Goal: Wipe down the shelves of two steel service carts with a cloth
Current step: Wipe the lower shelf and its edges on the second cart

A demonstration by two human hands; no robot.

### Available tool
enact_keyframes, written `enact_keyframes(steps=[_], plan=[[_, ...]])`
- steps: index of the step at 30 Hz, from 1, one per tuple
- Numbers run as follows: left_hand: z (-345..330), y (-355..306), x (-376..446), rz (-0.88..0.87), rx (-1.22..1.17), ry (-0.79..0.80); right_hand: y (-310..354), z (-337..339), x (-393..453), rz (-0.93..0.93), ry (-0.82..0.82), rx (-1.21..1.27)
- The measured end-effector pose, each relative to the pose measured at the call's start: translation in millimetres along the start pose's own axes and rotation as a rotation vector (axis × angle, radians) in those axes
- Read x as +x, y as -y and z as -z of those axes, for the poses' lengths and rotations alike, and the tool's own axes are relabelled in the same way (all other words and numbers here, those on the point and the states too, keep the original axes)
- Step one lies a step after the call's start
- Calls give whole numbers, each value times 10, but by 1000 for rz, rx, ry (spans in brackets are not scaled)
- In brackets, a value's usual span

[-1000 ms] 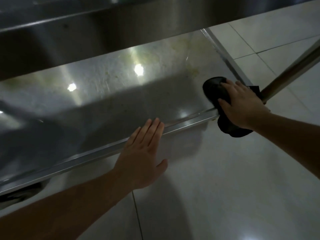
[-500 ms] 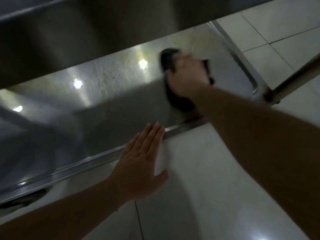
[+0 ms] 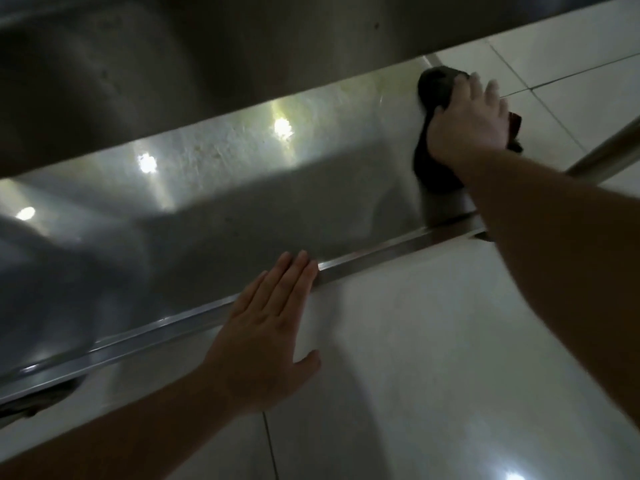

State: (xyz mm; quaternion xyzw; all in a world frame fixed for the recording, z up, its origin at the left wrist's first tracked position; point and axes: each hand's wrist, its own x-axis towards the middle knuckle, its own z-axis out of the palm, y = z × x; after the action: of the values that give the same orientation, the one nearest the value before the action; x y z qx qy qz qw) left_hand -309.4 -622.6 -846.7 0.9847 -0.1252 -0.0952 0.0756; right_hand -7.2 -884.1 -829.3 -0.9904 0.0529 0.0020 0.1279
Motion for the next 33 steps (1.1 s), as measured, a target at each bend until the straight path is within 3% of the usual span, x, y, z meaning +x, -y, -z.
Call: enact_keyframes(steps=[2,4,6,8,11,15,19,23,28,33], plan=[[26,-13,-6,7,1,20,304,-81,-300,69,7,27],[44,-26,-1,7,5,28,518,-172,-757,282,65,86],[59,-34,-5,3,11,42,513,-240,-1198,509,147,87],[73,-39,-18,11,15,42,325,-219,-1362,617,180,74],[88,-47,-21,15,11,46,-85,-99,-1237,534,141,16],[53,-42,-15,12,5,28,-444,60,-909,192,70,-3],[39,-36,-19,-1,-16,-25,-176,12,-425,62,54,22],[32,-26,-26,-17,-11,-34,296,-9,104,74,64,68],[22,-17,-25,-3,-5,-22,902,-163,-367,432,150,53],[-1,-8,-42,-17,19,6,692,-340,-1302,859,215,97]])
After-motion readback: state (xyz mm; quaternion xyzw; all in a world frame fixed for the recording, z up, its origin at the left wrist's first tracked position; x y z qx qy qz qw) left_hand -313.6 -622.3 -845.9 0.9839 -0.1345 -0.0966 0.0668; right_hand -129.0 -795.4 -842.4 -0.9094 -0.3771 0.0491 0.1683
